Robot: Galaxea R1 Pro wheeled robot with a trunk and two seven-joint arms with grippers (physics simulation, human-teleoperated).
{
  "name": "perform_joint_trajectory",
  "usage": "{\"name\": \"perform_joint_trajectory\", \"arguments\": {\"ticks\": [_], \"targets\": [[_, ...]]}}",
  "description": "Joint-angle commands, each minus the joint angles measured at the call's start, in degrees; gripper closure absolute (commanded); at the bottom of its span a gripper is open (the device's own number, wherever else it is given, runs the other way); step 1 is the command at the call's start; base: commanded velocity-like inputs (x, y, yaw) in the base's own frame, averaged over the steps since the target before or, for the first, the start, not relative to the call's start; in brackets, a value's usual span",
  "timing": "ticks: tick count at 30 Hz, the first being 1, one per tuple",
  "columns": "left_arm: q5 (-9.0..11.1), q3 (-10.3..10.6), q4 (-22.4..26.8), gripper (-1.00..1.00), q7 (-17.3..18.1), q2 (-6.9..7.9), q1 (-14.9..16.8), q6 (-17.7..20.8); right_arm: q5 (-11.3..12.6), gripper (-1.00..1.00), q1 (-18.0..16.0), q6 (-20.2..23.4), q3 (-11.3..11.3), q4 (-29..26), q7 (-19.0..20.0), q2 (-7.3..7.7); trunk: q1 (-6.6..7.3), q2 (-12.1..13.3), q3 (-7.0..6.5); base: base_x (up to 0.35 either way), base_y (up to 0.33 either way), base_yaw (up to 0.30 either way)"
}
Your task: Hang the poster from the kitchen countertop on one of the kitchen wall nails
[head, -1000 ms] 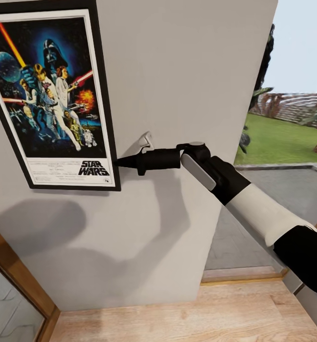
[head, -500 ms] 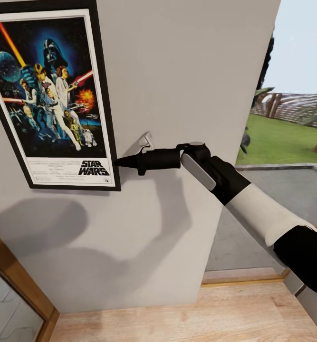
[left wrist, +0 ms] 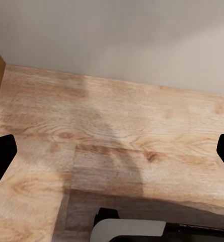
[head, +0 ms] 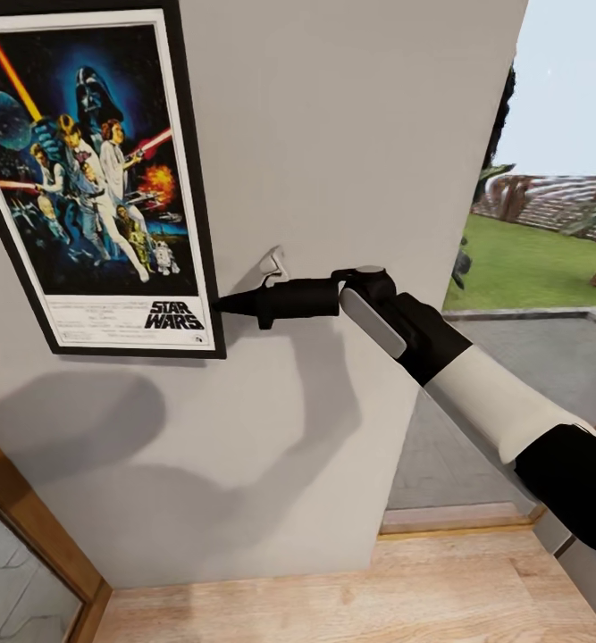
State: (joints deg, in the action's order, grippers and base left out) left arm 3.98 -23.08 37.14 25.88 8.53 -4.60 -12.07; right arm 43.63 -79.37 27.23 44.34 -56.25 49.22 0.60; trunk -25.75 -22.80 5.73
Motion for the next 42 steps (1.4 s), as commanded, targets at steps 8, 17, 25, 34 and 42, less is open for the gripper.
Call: {"name": "perform_joint_trajectory", "arguments": {"ticks": [8, 17, 25, 34, 42], "targets": [[0.4, -0.1, 0.3, -1.00, 0.4, -0.01, 0.0, 0.1, 0.6, 1.00, -0.1, 0.5, 0.1, -0.5, -0.2, 0.04, -0.04, -0.1, 0.11, 0.000, 0.000, 0.000], [1.2, -0.8, 1.6, -1.00, 1.5, -0.60, -0.1, 0.0, 1.5, 1.00, 1.2, 0.3, -1.1, 0.1, -0.8, -0.26, -0.04, -0.1, 0.11, 0.000, 0.000, 0.000], [1.2, -0.8, 2.2, -1.00, 1.5, -0.60, -0.1, 0.0, 2.6, 1.00, 2.9, 0.3, -1.5, 0.1, -0.8, -0.26, -0.04, -0.1, 0.11, 0.000, 0.000, 0.000], [1.2, -0.8, 2.2, -1.00, 1.5, -0.60, -0.1, 0.0, 2.6, 1.00, 2.9, 0.3, -1.5, 0.1, -0.8, -0.26, -0.04, -0.1, 0.11, 0.000, 0.000, 0.000], [1.2, -0.8, 3.7, -1.00, 2.1, -0.54, -0.1, 0.1, 4.2, 1.00, 4.3, 0.4, -3.4, 0.2, -0.8, -0.16, -0.04, -0.1, 0.11, 0.000, 0.000, 0.000]]}}
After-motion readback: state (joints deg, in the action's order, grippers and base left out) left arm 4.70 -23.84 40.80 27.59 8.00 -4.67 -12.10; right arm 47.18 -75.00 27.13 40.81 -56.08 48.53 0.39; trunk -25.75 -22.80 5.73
